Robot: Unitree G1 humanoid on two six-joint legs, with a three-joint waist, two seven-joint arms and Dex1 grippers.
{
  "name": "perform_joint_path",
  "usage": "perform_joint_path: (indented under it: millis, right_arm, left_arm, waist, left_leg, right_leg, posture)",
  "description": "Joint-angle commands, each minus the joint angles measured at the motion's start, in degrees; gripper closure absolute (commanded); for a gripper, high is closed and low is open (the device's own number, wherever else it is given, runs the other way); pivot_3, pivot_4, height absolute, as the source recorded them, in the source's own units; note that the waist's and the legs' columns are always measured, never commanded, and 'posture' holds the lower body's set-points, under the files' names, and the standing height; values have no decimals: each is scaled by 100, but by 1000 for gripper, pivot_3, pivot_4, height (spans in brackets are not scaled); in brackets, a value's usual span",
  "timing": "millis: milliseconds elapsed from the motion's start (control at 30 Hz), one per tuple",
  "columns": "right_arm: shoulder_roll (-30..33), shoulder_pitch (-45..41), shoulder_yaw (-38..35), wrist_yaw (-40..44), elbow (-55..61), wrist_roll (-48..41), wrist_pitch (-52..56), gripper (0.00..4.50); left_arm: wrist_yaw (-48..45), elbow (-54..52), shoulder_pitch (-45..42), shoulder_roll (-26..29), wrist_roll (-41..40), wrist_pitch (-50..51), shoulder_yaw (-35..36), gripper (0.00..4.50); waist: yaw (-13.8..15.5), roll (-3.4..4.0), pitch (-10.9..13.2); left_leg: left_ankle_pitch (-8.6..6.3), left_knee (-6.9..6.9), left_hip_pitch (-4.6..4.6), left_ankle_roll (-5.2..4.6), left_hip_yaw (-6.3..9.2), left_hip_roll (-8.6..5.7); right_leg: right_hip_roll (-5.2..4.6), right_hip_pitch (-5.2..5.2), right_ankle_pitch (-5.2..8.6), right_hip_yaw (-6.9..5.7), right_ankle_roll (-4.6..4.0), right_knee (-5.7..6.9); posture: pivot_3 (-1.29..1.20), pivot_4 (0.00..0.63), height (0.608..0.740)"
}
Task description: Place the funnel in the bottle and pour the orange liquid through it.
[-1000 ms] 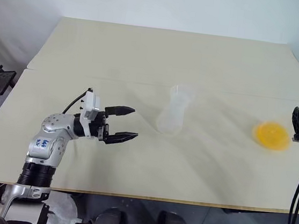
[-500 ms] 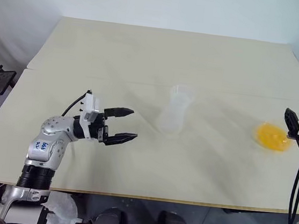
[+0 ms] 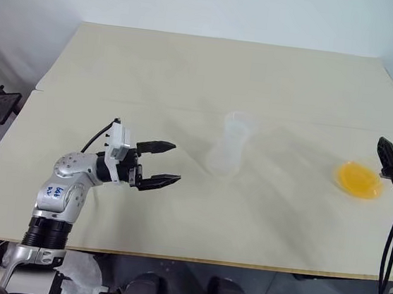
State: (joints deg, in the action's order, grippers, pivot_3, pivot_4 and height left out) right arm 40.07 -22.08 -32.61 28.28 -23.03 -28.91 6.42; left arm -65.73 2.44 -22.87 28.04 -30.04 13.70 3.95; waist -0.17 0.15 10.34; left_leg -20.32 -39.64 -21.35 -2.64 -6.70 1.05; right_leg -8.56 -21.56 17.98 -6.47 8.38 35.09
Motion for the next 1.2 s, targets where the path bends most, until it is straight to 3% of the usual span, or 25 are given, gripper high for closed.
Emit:
perform_joint_path:
  millis: [33, 167, 200, 367, 533, 600, 800, 1000, 1200]
  right_arm:
    - [86, -32, -232, 0, 20, -69, -115, 566]
    - [64, -48, -243, -53, 15, -46, -198, 1922]
    - [62, -51, -239, -61, 17, -44, -204, 2041]
    - [10, -66, -182, 55, 254, -98, -288, 2027]
    - [-131, -244, 264, 106, 1276, -104, -185, 2027]
    - [58, -355, 885, -87, 1867, 564, -55, 2027]
    - [74, -835, 1909, -468, 3024, 1392, 664, 2027]
    - [219, -1054, 3120, -565, 3422, 3053, 196, 2027]
    - [292, -1183, 3563, -819, 3322, 4229, -598, 2027]
  left_arm:
    - [-2, -211, 15, 7, -75, -87, 45, 0]
    - [-1, -182, -5, -5, -74, -107, 53, 0]
    - [-1, -183, -6, -9, -76, -109, 54, 0]
    - [66, -215, -5, -67, -155, -66, 113, 0]
    - [202, -324, -7, -137, -296, 93, 167, 0]
    - [287, -370, -25, -179, -369, 172, 176, 0]
    - [453, -401, -91, -290, -448, 249, 182, 0]
    - [719, -346, -181, -454, -181, -104, 81, 0]
    - [770, -291, -154, -488, -91, -243, 52, 0]
  waist:
    - [-1, 0, 0]
    - [1, 0, 0]
    - [1, 0, 0]
    - [1, 0, 0]
    - [-10, 14, 8]
    - [-36, 27, 16]
    - [-22, 35, 21]
    - [39, 33, 22]
    - [-5, 33, 22]
  left_leg:
    - [0, 0, 0, 0, 0, 0]
    - [0, 0, 0, 0, 0, 0]
    - [0, 0, 0, 0, 0, 0]
    - [0, 0, 0, 0, 0, 0]
    - [0, 1, 0, 0, 0, 2]
    - [0, 2, 0, 0, -1, 2]
    - [1, 5, -2, 3, 5, 5]
    - [1, -1, -27, 2, 27, -12]
    - [2, 2, -27, 3, 26, -10]
  right_leg:
    - [0, 0, 0, 0, 0, 0]
    - [0, 0, 0, 0, 0, 0]
    - [0, 0, 0, 0, 0, 0]
    - [0, 0, 0, 0, 0, 0]
    - [0, -1, 0, 0, 0, 0]
    - [0, -3, 0, 1, 0, 0]
    - [2, -7, 0, -7, 0, 4]
    - [-8, -7, -3, -22, 5, -8]
    - [-3, -10, -3, -31, 6, -10]
  posture:
    - [0, 150, 740]
    - [0, 150, 740]
    - [0, 150, 740]
    - [0, 150, 740]
    - [0, 150, 740]
    - [0, 150, 740]
    - [0, 150, 740]
    - [0, 150, 740]
    - [0, 150, 740]
